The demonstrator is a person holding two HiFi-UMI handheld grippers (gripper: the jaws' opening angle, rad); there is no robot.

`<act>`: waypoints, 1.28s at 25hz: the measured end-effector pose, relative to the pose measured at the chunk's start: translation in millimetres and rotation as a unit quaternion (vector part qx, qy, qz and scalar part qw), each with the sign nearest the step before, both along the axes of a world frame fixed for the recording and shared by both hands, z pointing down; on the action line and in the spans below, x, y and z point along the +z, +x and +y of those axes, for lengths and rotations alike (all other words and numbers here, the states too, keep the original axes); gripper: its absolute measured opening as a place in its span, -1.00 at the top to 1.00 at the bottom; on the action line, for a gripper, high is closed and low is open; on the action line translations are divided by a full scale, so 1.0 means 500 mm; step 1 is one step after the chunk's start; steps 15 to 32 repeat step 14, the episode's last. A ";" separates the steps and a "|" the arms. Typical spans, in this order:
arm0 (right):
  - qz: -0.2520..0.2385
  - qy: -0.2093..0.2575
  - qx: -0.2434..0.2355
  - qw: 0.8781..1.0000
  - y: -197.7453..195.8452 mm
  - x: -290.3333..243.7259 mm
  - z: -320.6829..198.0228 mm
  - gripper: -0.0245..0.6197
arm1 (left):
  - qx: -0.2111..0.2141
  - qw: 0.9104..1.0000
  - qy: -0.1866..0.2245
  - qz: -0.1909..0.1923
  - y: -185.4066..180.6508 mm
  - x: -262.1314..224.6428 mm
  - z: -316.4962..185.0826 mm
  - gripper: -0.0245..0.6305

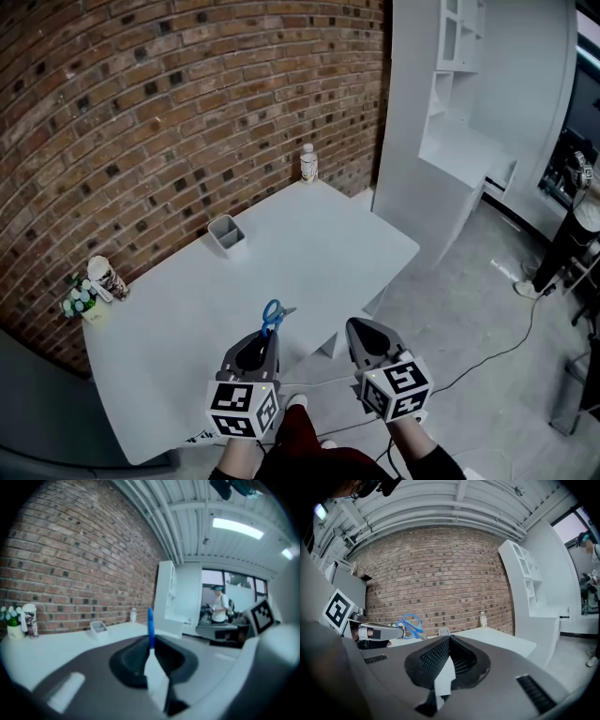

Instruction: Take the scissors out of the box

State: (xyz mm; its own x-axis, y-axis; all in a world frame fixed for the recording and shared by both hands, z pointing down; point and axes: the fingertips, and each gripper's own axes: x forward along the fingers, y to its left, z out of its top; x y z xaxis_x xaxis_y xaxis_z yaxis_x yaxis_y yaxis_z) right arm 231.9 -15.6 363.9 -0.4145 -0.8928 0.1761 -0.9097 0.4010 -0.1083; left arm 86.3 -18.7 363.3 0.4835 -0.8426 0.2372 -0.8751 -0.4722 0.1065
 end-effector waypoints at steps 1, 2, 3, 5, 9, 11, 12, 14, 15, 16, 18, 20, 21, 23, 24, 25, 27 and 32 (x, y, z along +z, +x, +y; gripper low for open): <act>0.000 -0.001 0.000 1.000 0.000 0.002 0.006 0.90 | 0.000 1.000 -0.001 0.000 0.000 0.001 0.007 0.84; 0.000 -0.003 0.000 1.000 -0.001 0.005 0.011 0.90 | 0.000 1.000 -0.003 -0.001 -0.001 0.004 0.012 0.84; 0.000 -0.004 0.000 1.000 -0.002 0.009 0.015 0.90 | 0.000 1.000 -0.003 -0.001 -0.004 0.007 0.017 0.84; -0.001 -0.006 0.000 1.000 -0.003 0.017 0.022 0.90 | -0.001 1.000 -0.005 -0.002 -0.007 0.012 0.025 0.84; -0.004 -0.009 -0.003 1.000 -0.006 0.023 0.038 0.90 | -0.005 1.000 -0.006 -0.002 -0.010 0.013 0.041 0.84; -0.006 -0.010 -0.004 1.000 -0.010 0.028 0.049 0.90 | -0.004 1.000 -0.005 -0.001 -0.009 0.014 0.049 0.84; -0.006 -0.010 -0.004 1.000 -0.012 0.030 0.054 0.90 | -0.002 1.000 -0.004 0.000 -0.007 0.014 0.053 0.84; -0.007 -0.011 -0.002 1.000 -0.015 0.035 0.066 0.90 | 0.002 1.000 -0.004 0.001 -0.004 0.015 0.061 0.84; -0.007 -0.011 -0.002 1.000 -0.015 0.035 0.066 0.90 | 0.002 1.000 -0.004 0.001 -0.004 0.015 0.061 0.84; -0.007 -0.011 -0.002 1.000 -0.015 0.035 0.066 0.90 | 0.002 1.000 -0.004 0.001 -0.004 0.015 0.061 0.84; -0.007 -0.011 -0.002 1.000 -0.015 0.035 0.066 0.90 | 0.002 1.000 -0.004 0.001 -0.004 0.015 0.061 0.84; -0.007 -0.011 -0.002 1.000 -0.015 0.035 0.066 0.90 | 0.002 1.000 -0.004 0.001 -0.004 0.015 0.061 0.84; -0.007 -0.011 -0.002 1.000 -0.015 0.035 0.066 0.90 | 0.002 1.000 -0.004 0.001 -0.004 0.015 0.061 0.84; -0.007 -0.011 -0.002 1.000 -0.015 0.035 0.066 0.90 | 0.002 1.000 -0.004 0.001 -0.004 0.015 0.061 0.84; -0.007 -0.011 -0.002 1.000 -0.015 0.035 0.066 0.90 | 0.002 1.000 -0.004 0.001 -0.004 0.015 0.061 0.84; -0.007 -0.011 -0.002 1.000 -0.015 0.035 0.066 0.90 | 0.002 1.000 -0.004 0.001 -0.004 0.015 0.061 0.84; -0.007 -0.011 -0.002 1.000 -0.015 0.035 0.066 0.90 | 0.002 1.000 -0.004 0.001 -0.004 0.015 0.061 0.84; -0.007 -0.011 -0.002 1.000 -0.015 0.035 0.066 0.90 | 0.002 1.000 -0.004 0.001 -0.004 0.015 0.061 0.84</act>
